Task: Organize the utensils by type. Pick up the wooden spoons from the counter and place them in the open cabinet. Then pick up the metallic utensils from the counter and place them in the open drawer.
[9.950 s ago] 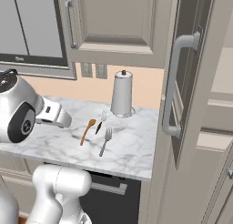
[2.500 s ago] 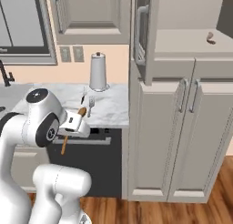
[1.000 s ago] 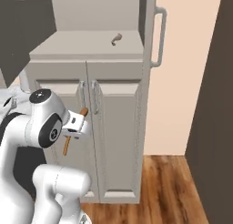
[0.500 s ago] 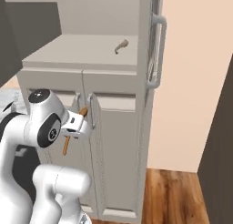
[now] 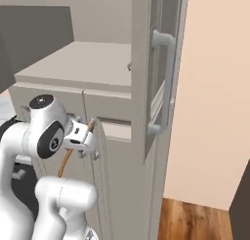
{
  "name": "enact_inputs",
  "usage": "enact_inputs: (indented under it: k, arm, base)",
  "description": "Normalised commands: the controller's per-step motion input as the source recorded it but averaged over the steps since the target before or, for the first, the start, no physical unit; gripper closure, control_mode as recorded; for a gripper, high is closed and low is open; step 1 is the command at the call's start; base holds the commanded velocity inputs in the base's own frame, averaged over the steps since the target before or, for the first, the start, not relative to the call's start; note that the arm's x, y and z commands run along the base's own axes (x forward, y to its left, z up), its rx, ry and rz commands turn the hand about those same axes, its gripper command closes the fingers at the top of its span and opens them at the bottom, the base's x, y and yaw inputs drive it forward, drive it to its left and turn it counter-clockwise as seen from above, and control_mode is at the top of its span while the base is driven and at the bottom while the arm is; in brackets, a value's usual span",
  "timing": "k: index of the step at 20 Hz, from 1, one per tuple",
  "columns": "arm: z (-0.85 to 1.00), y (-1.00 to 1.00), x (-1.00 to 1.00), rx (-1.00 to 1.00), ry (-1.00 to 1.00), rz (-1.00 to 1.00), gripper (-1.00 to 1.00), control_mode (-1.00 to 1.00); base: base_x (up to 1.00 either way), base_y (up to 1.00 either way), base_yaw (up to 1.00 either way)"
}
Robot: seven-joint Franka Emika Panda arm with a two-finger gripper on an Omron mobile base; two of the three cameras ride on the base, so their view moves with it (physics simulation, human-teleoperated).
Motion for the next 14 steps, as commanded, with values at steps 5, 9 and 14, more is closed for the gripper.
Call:
enact_inputs:
  k: [5, 9, 14]
  arm:
    - [0.00, 0.00, 0.00, 0.00, 0.00, 0.00, 1.00, 1.00]
    - [0.00, 0.00, 0.00, 0.00, 0.00, 0.00, 1.00, 1.00]
    - [0.00, 0.00, 0.00, 0.00, 0.00, 0.00, 1.00, 1.00]
  base:
    - [0.59, -0.22, 0.27]
    - [0.33, -0.17, 0.23]
    - [0.00, -0.12, 0.21]
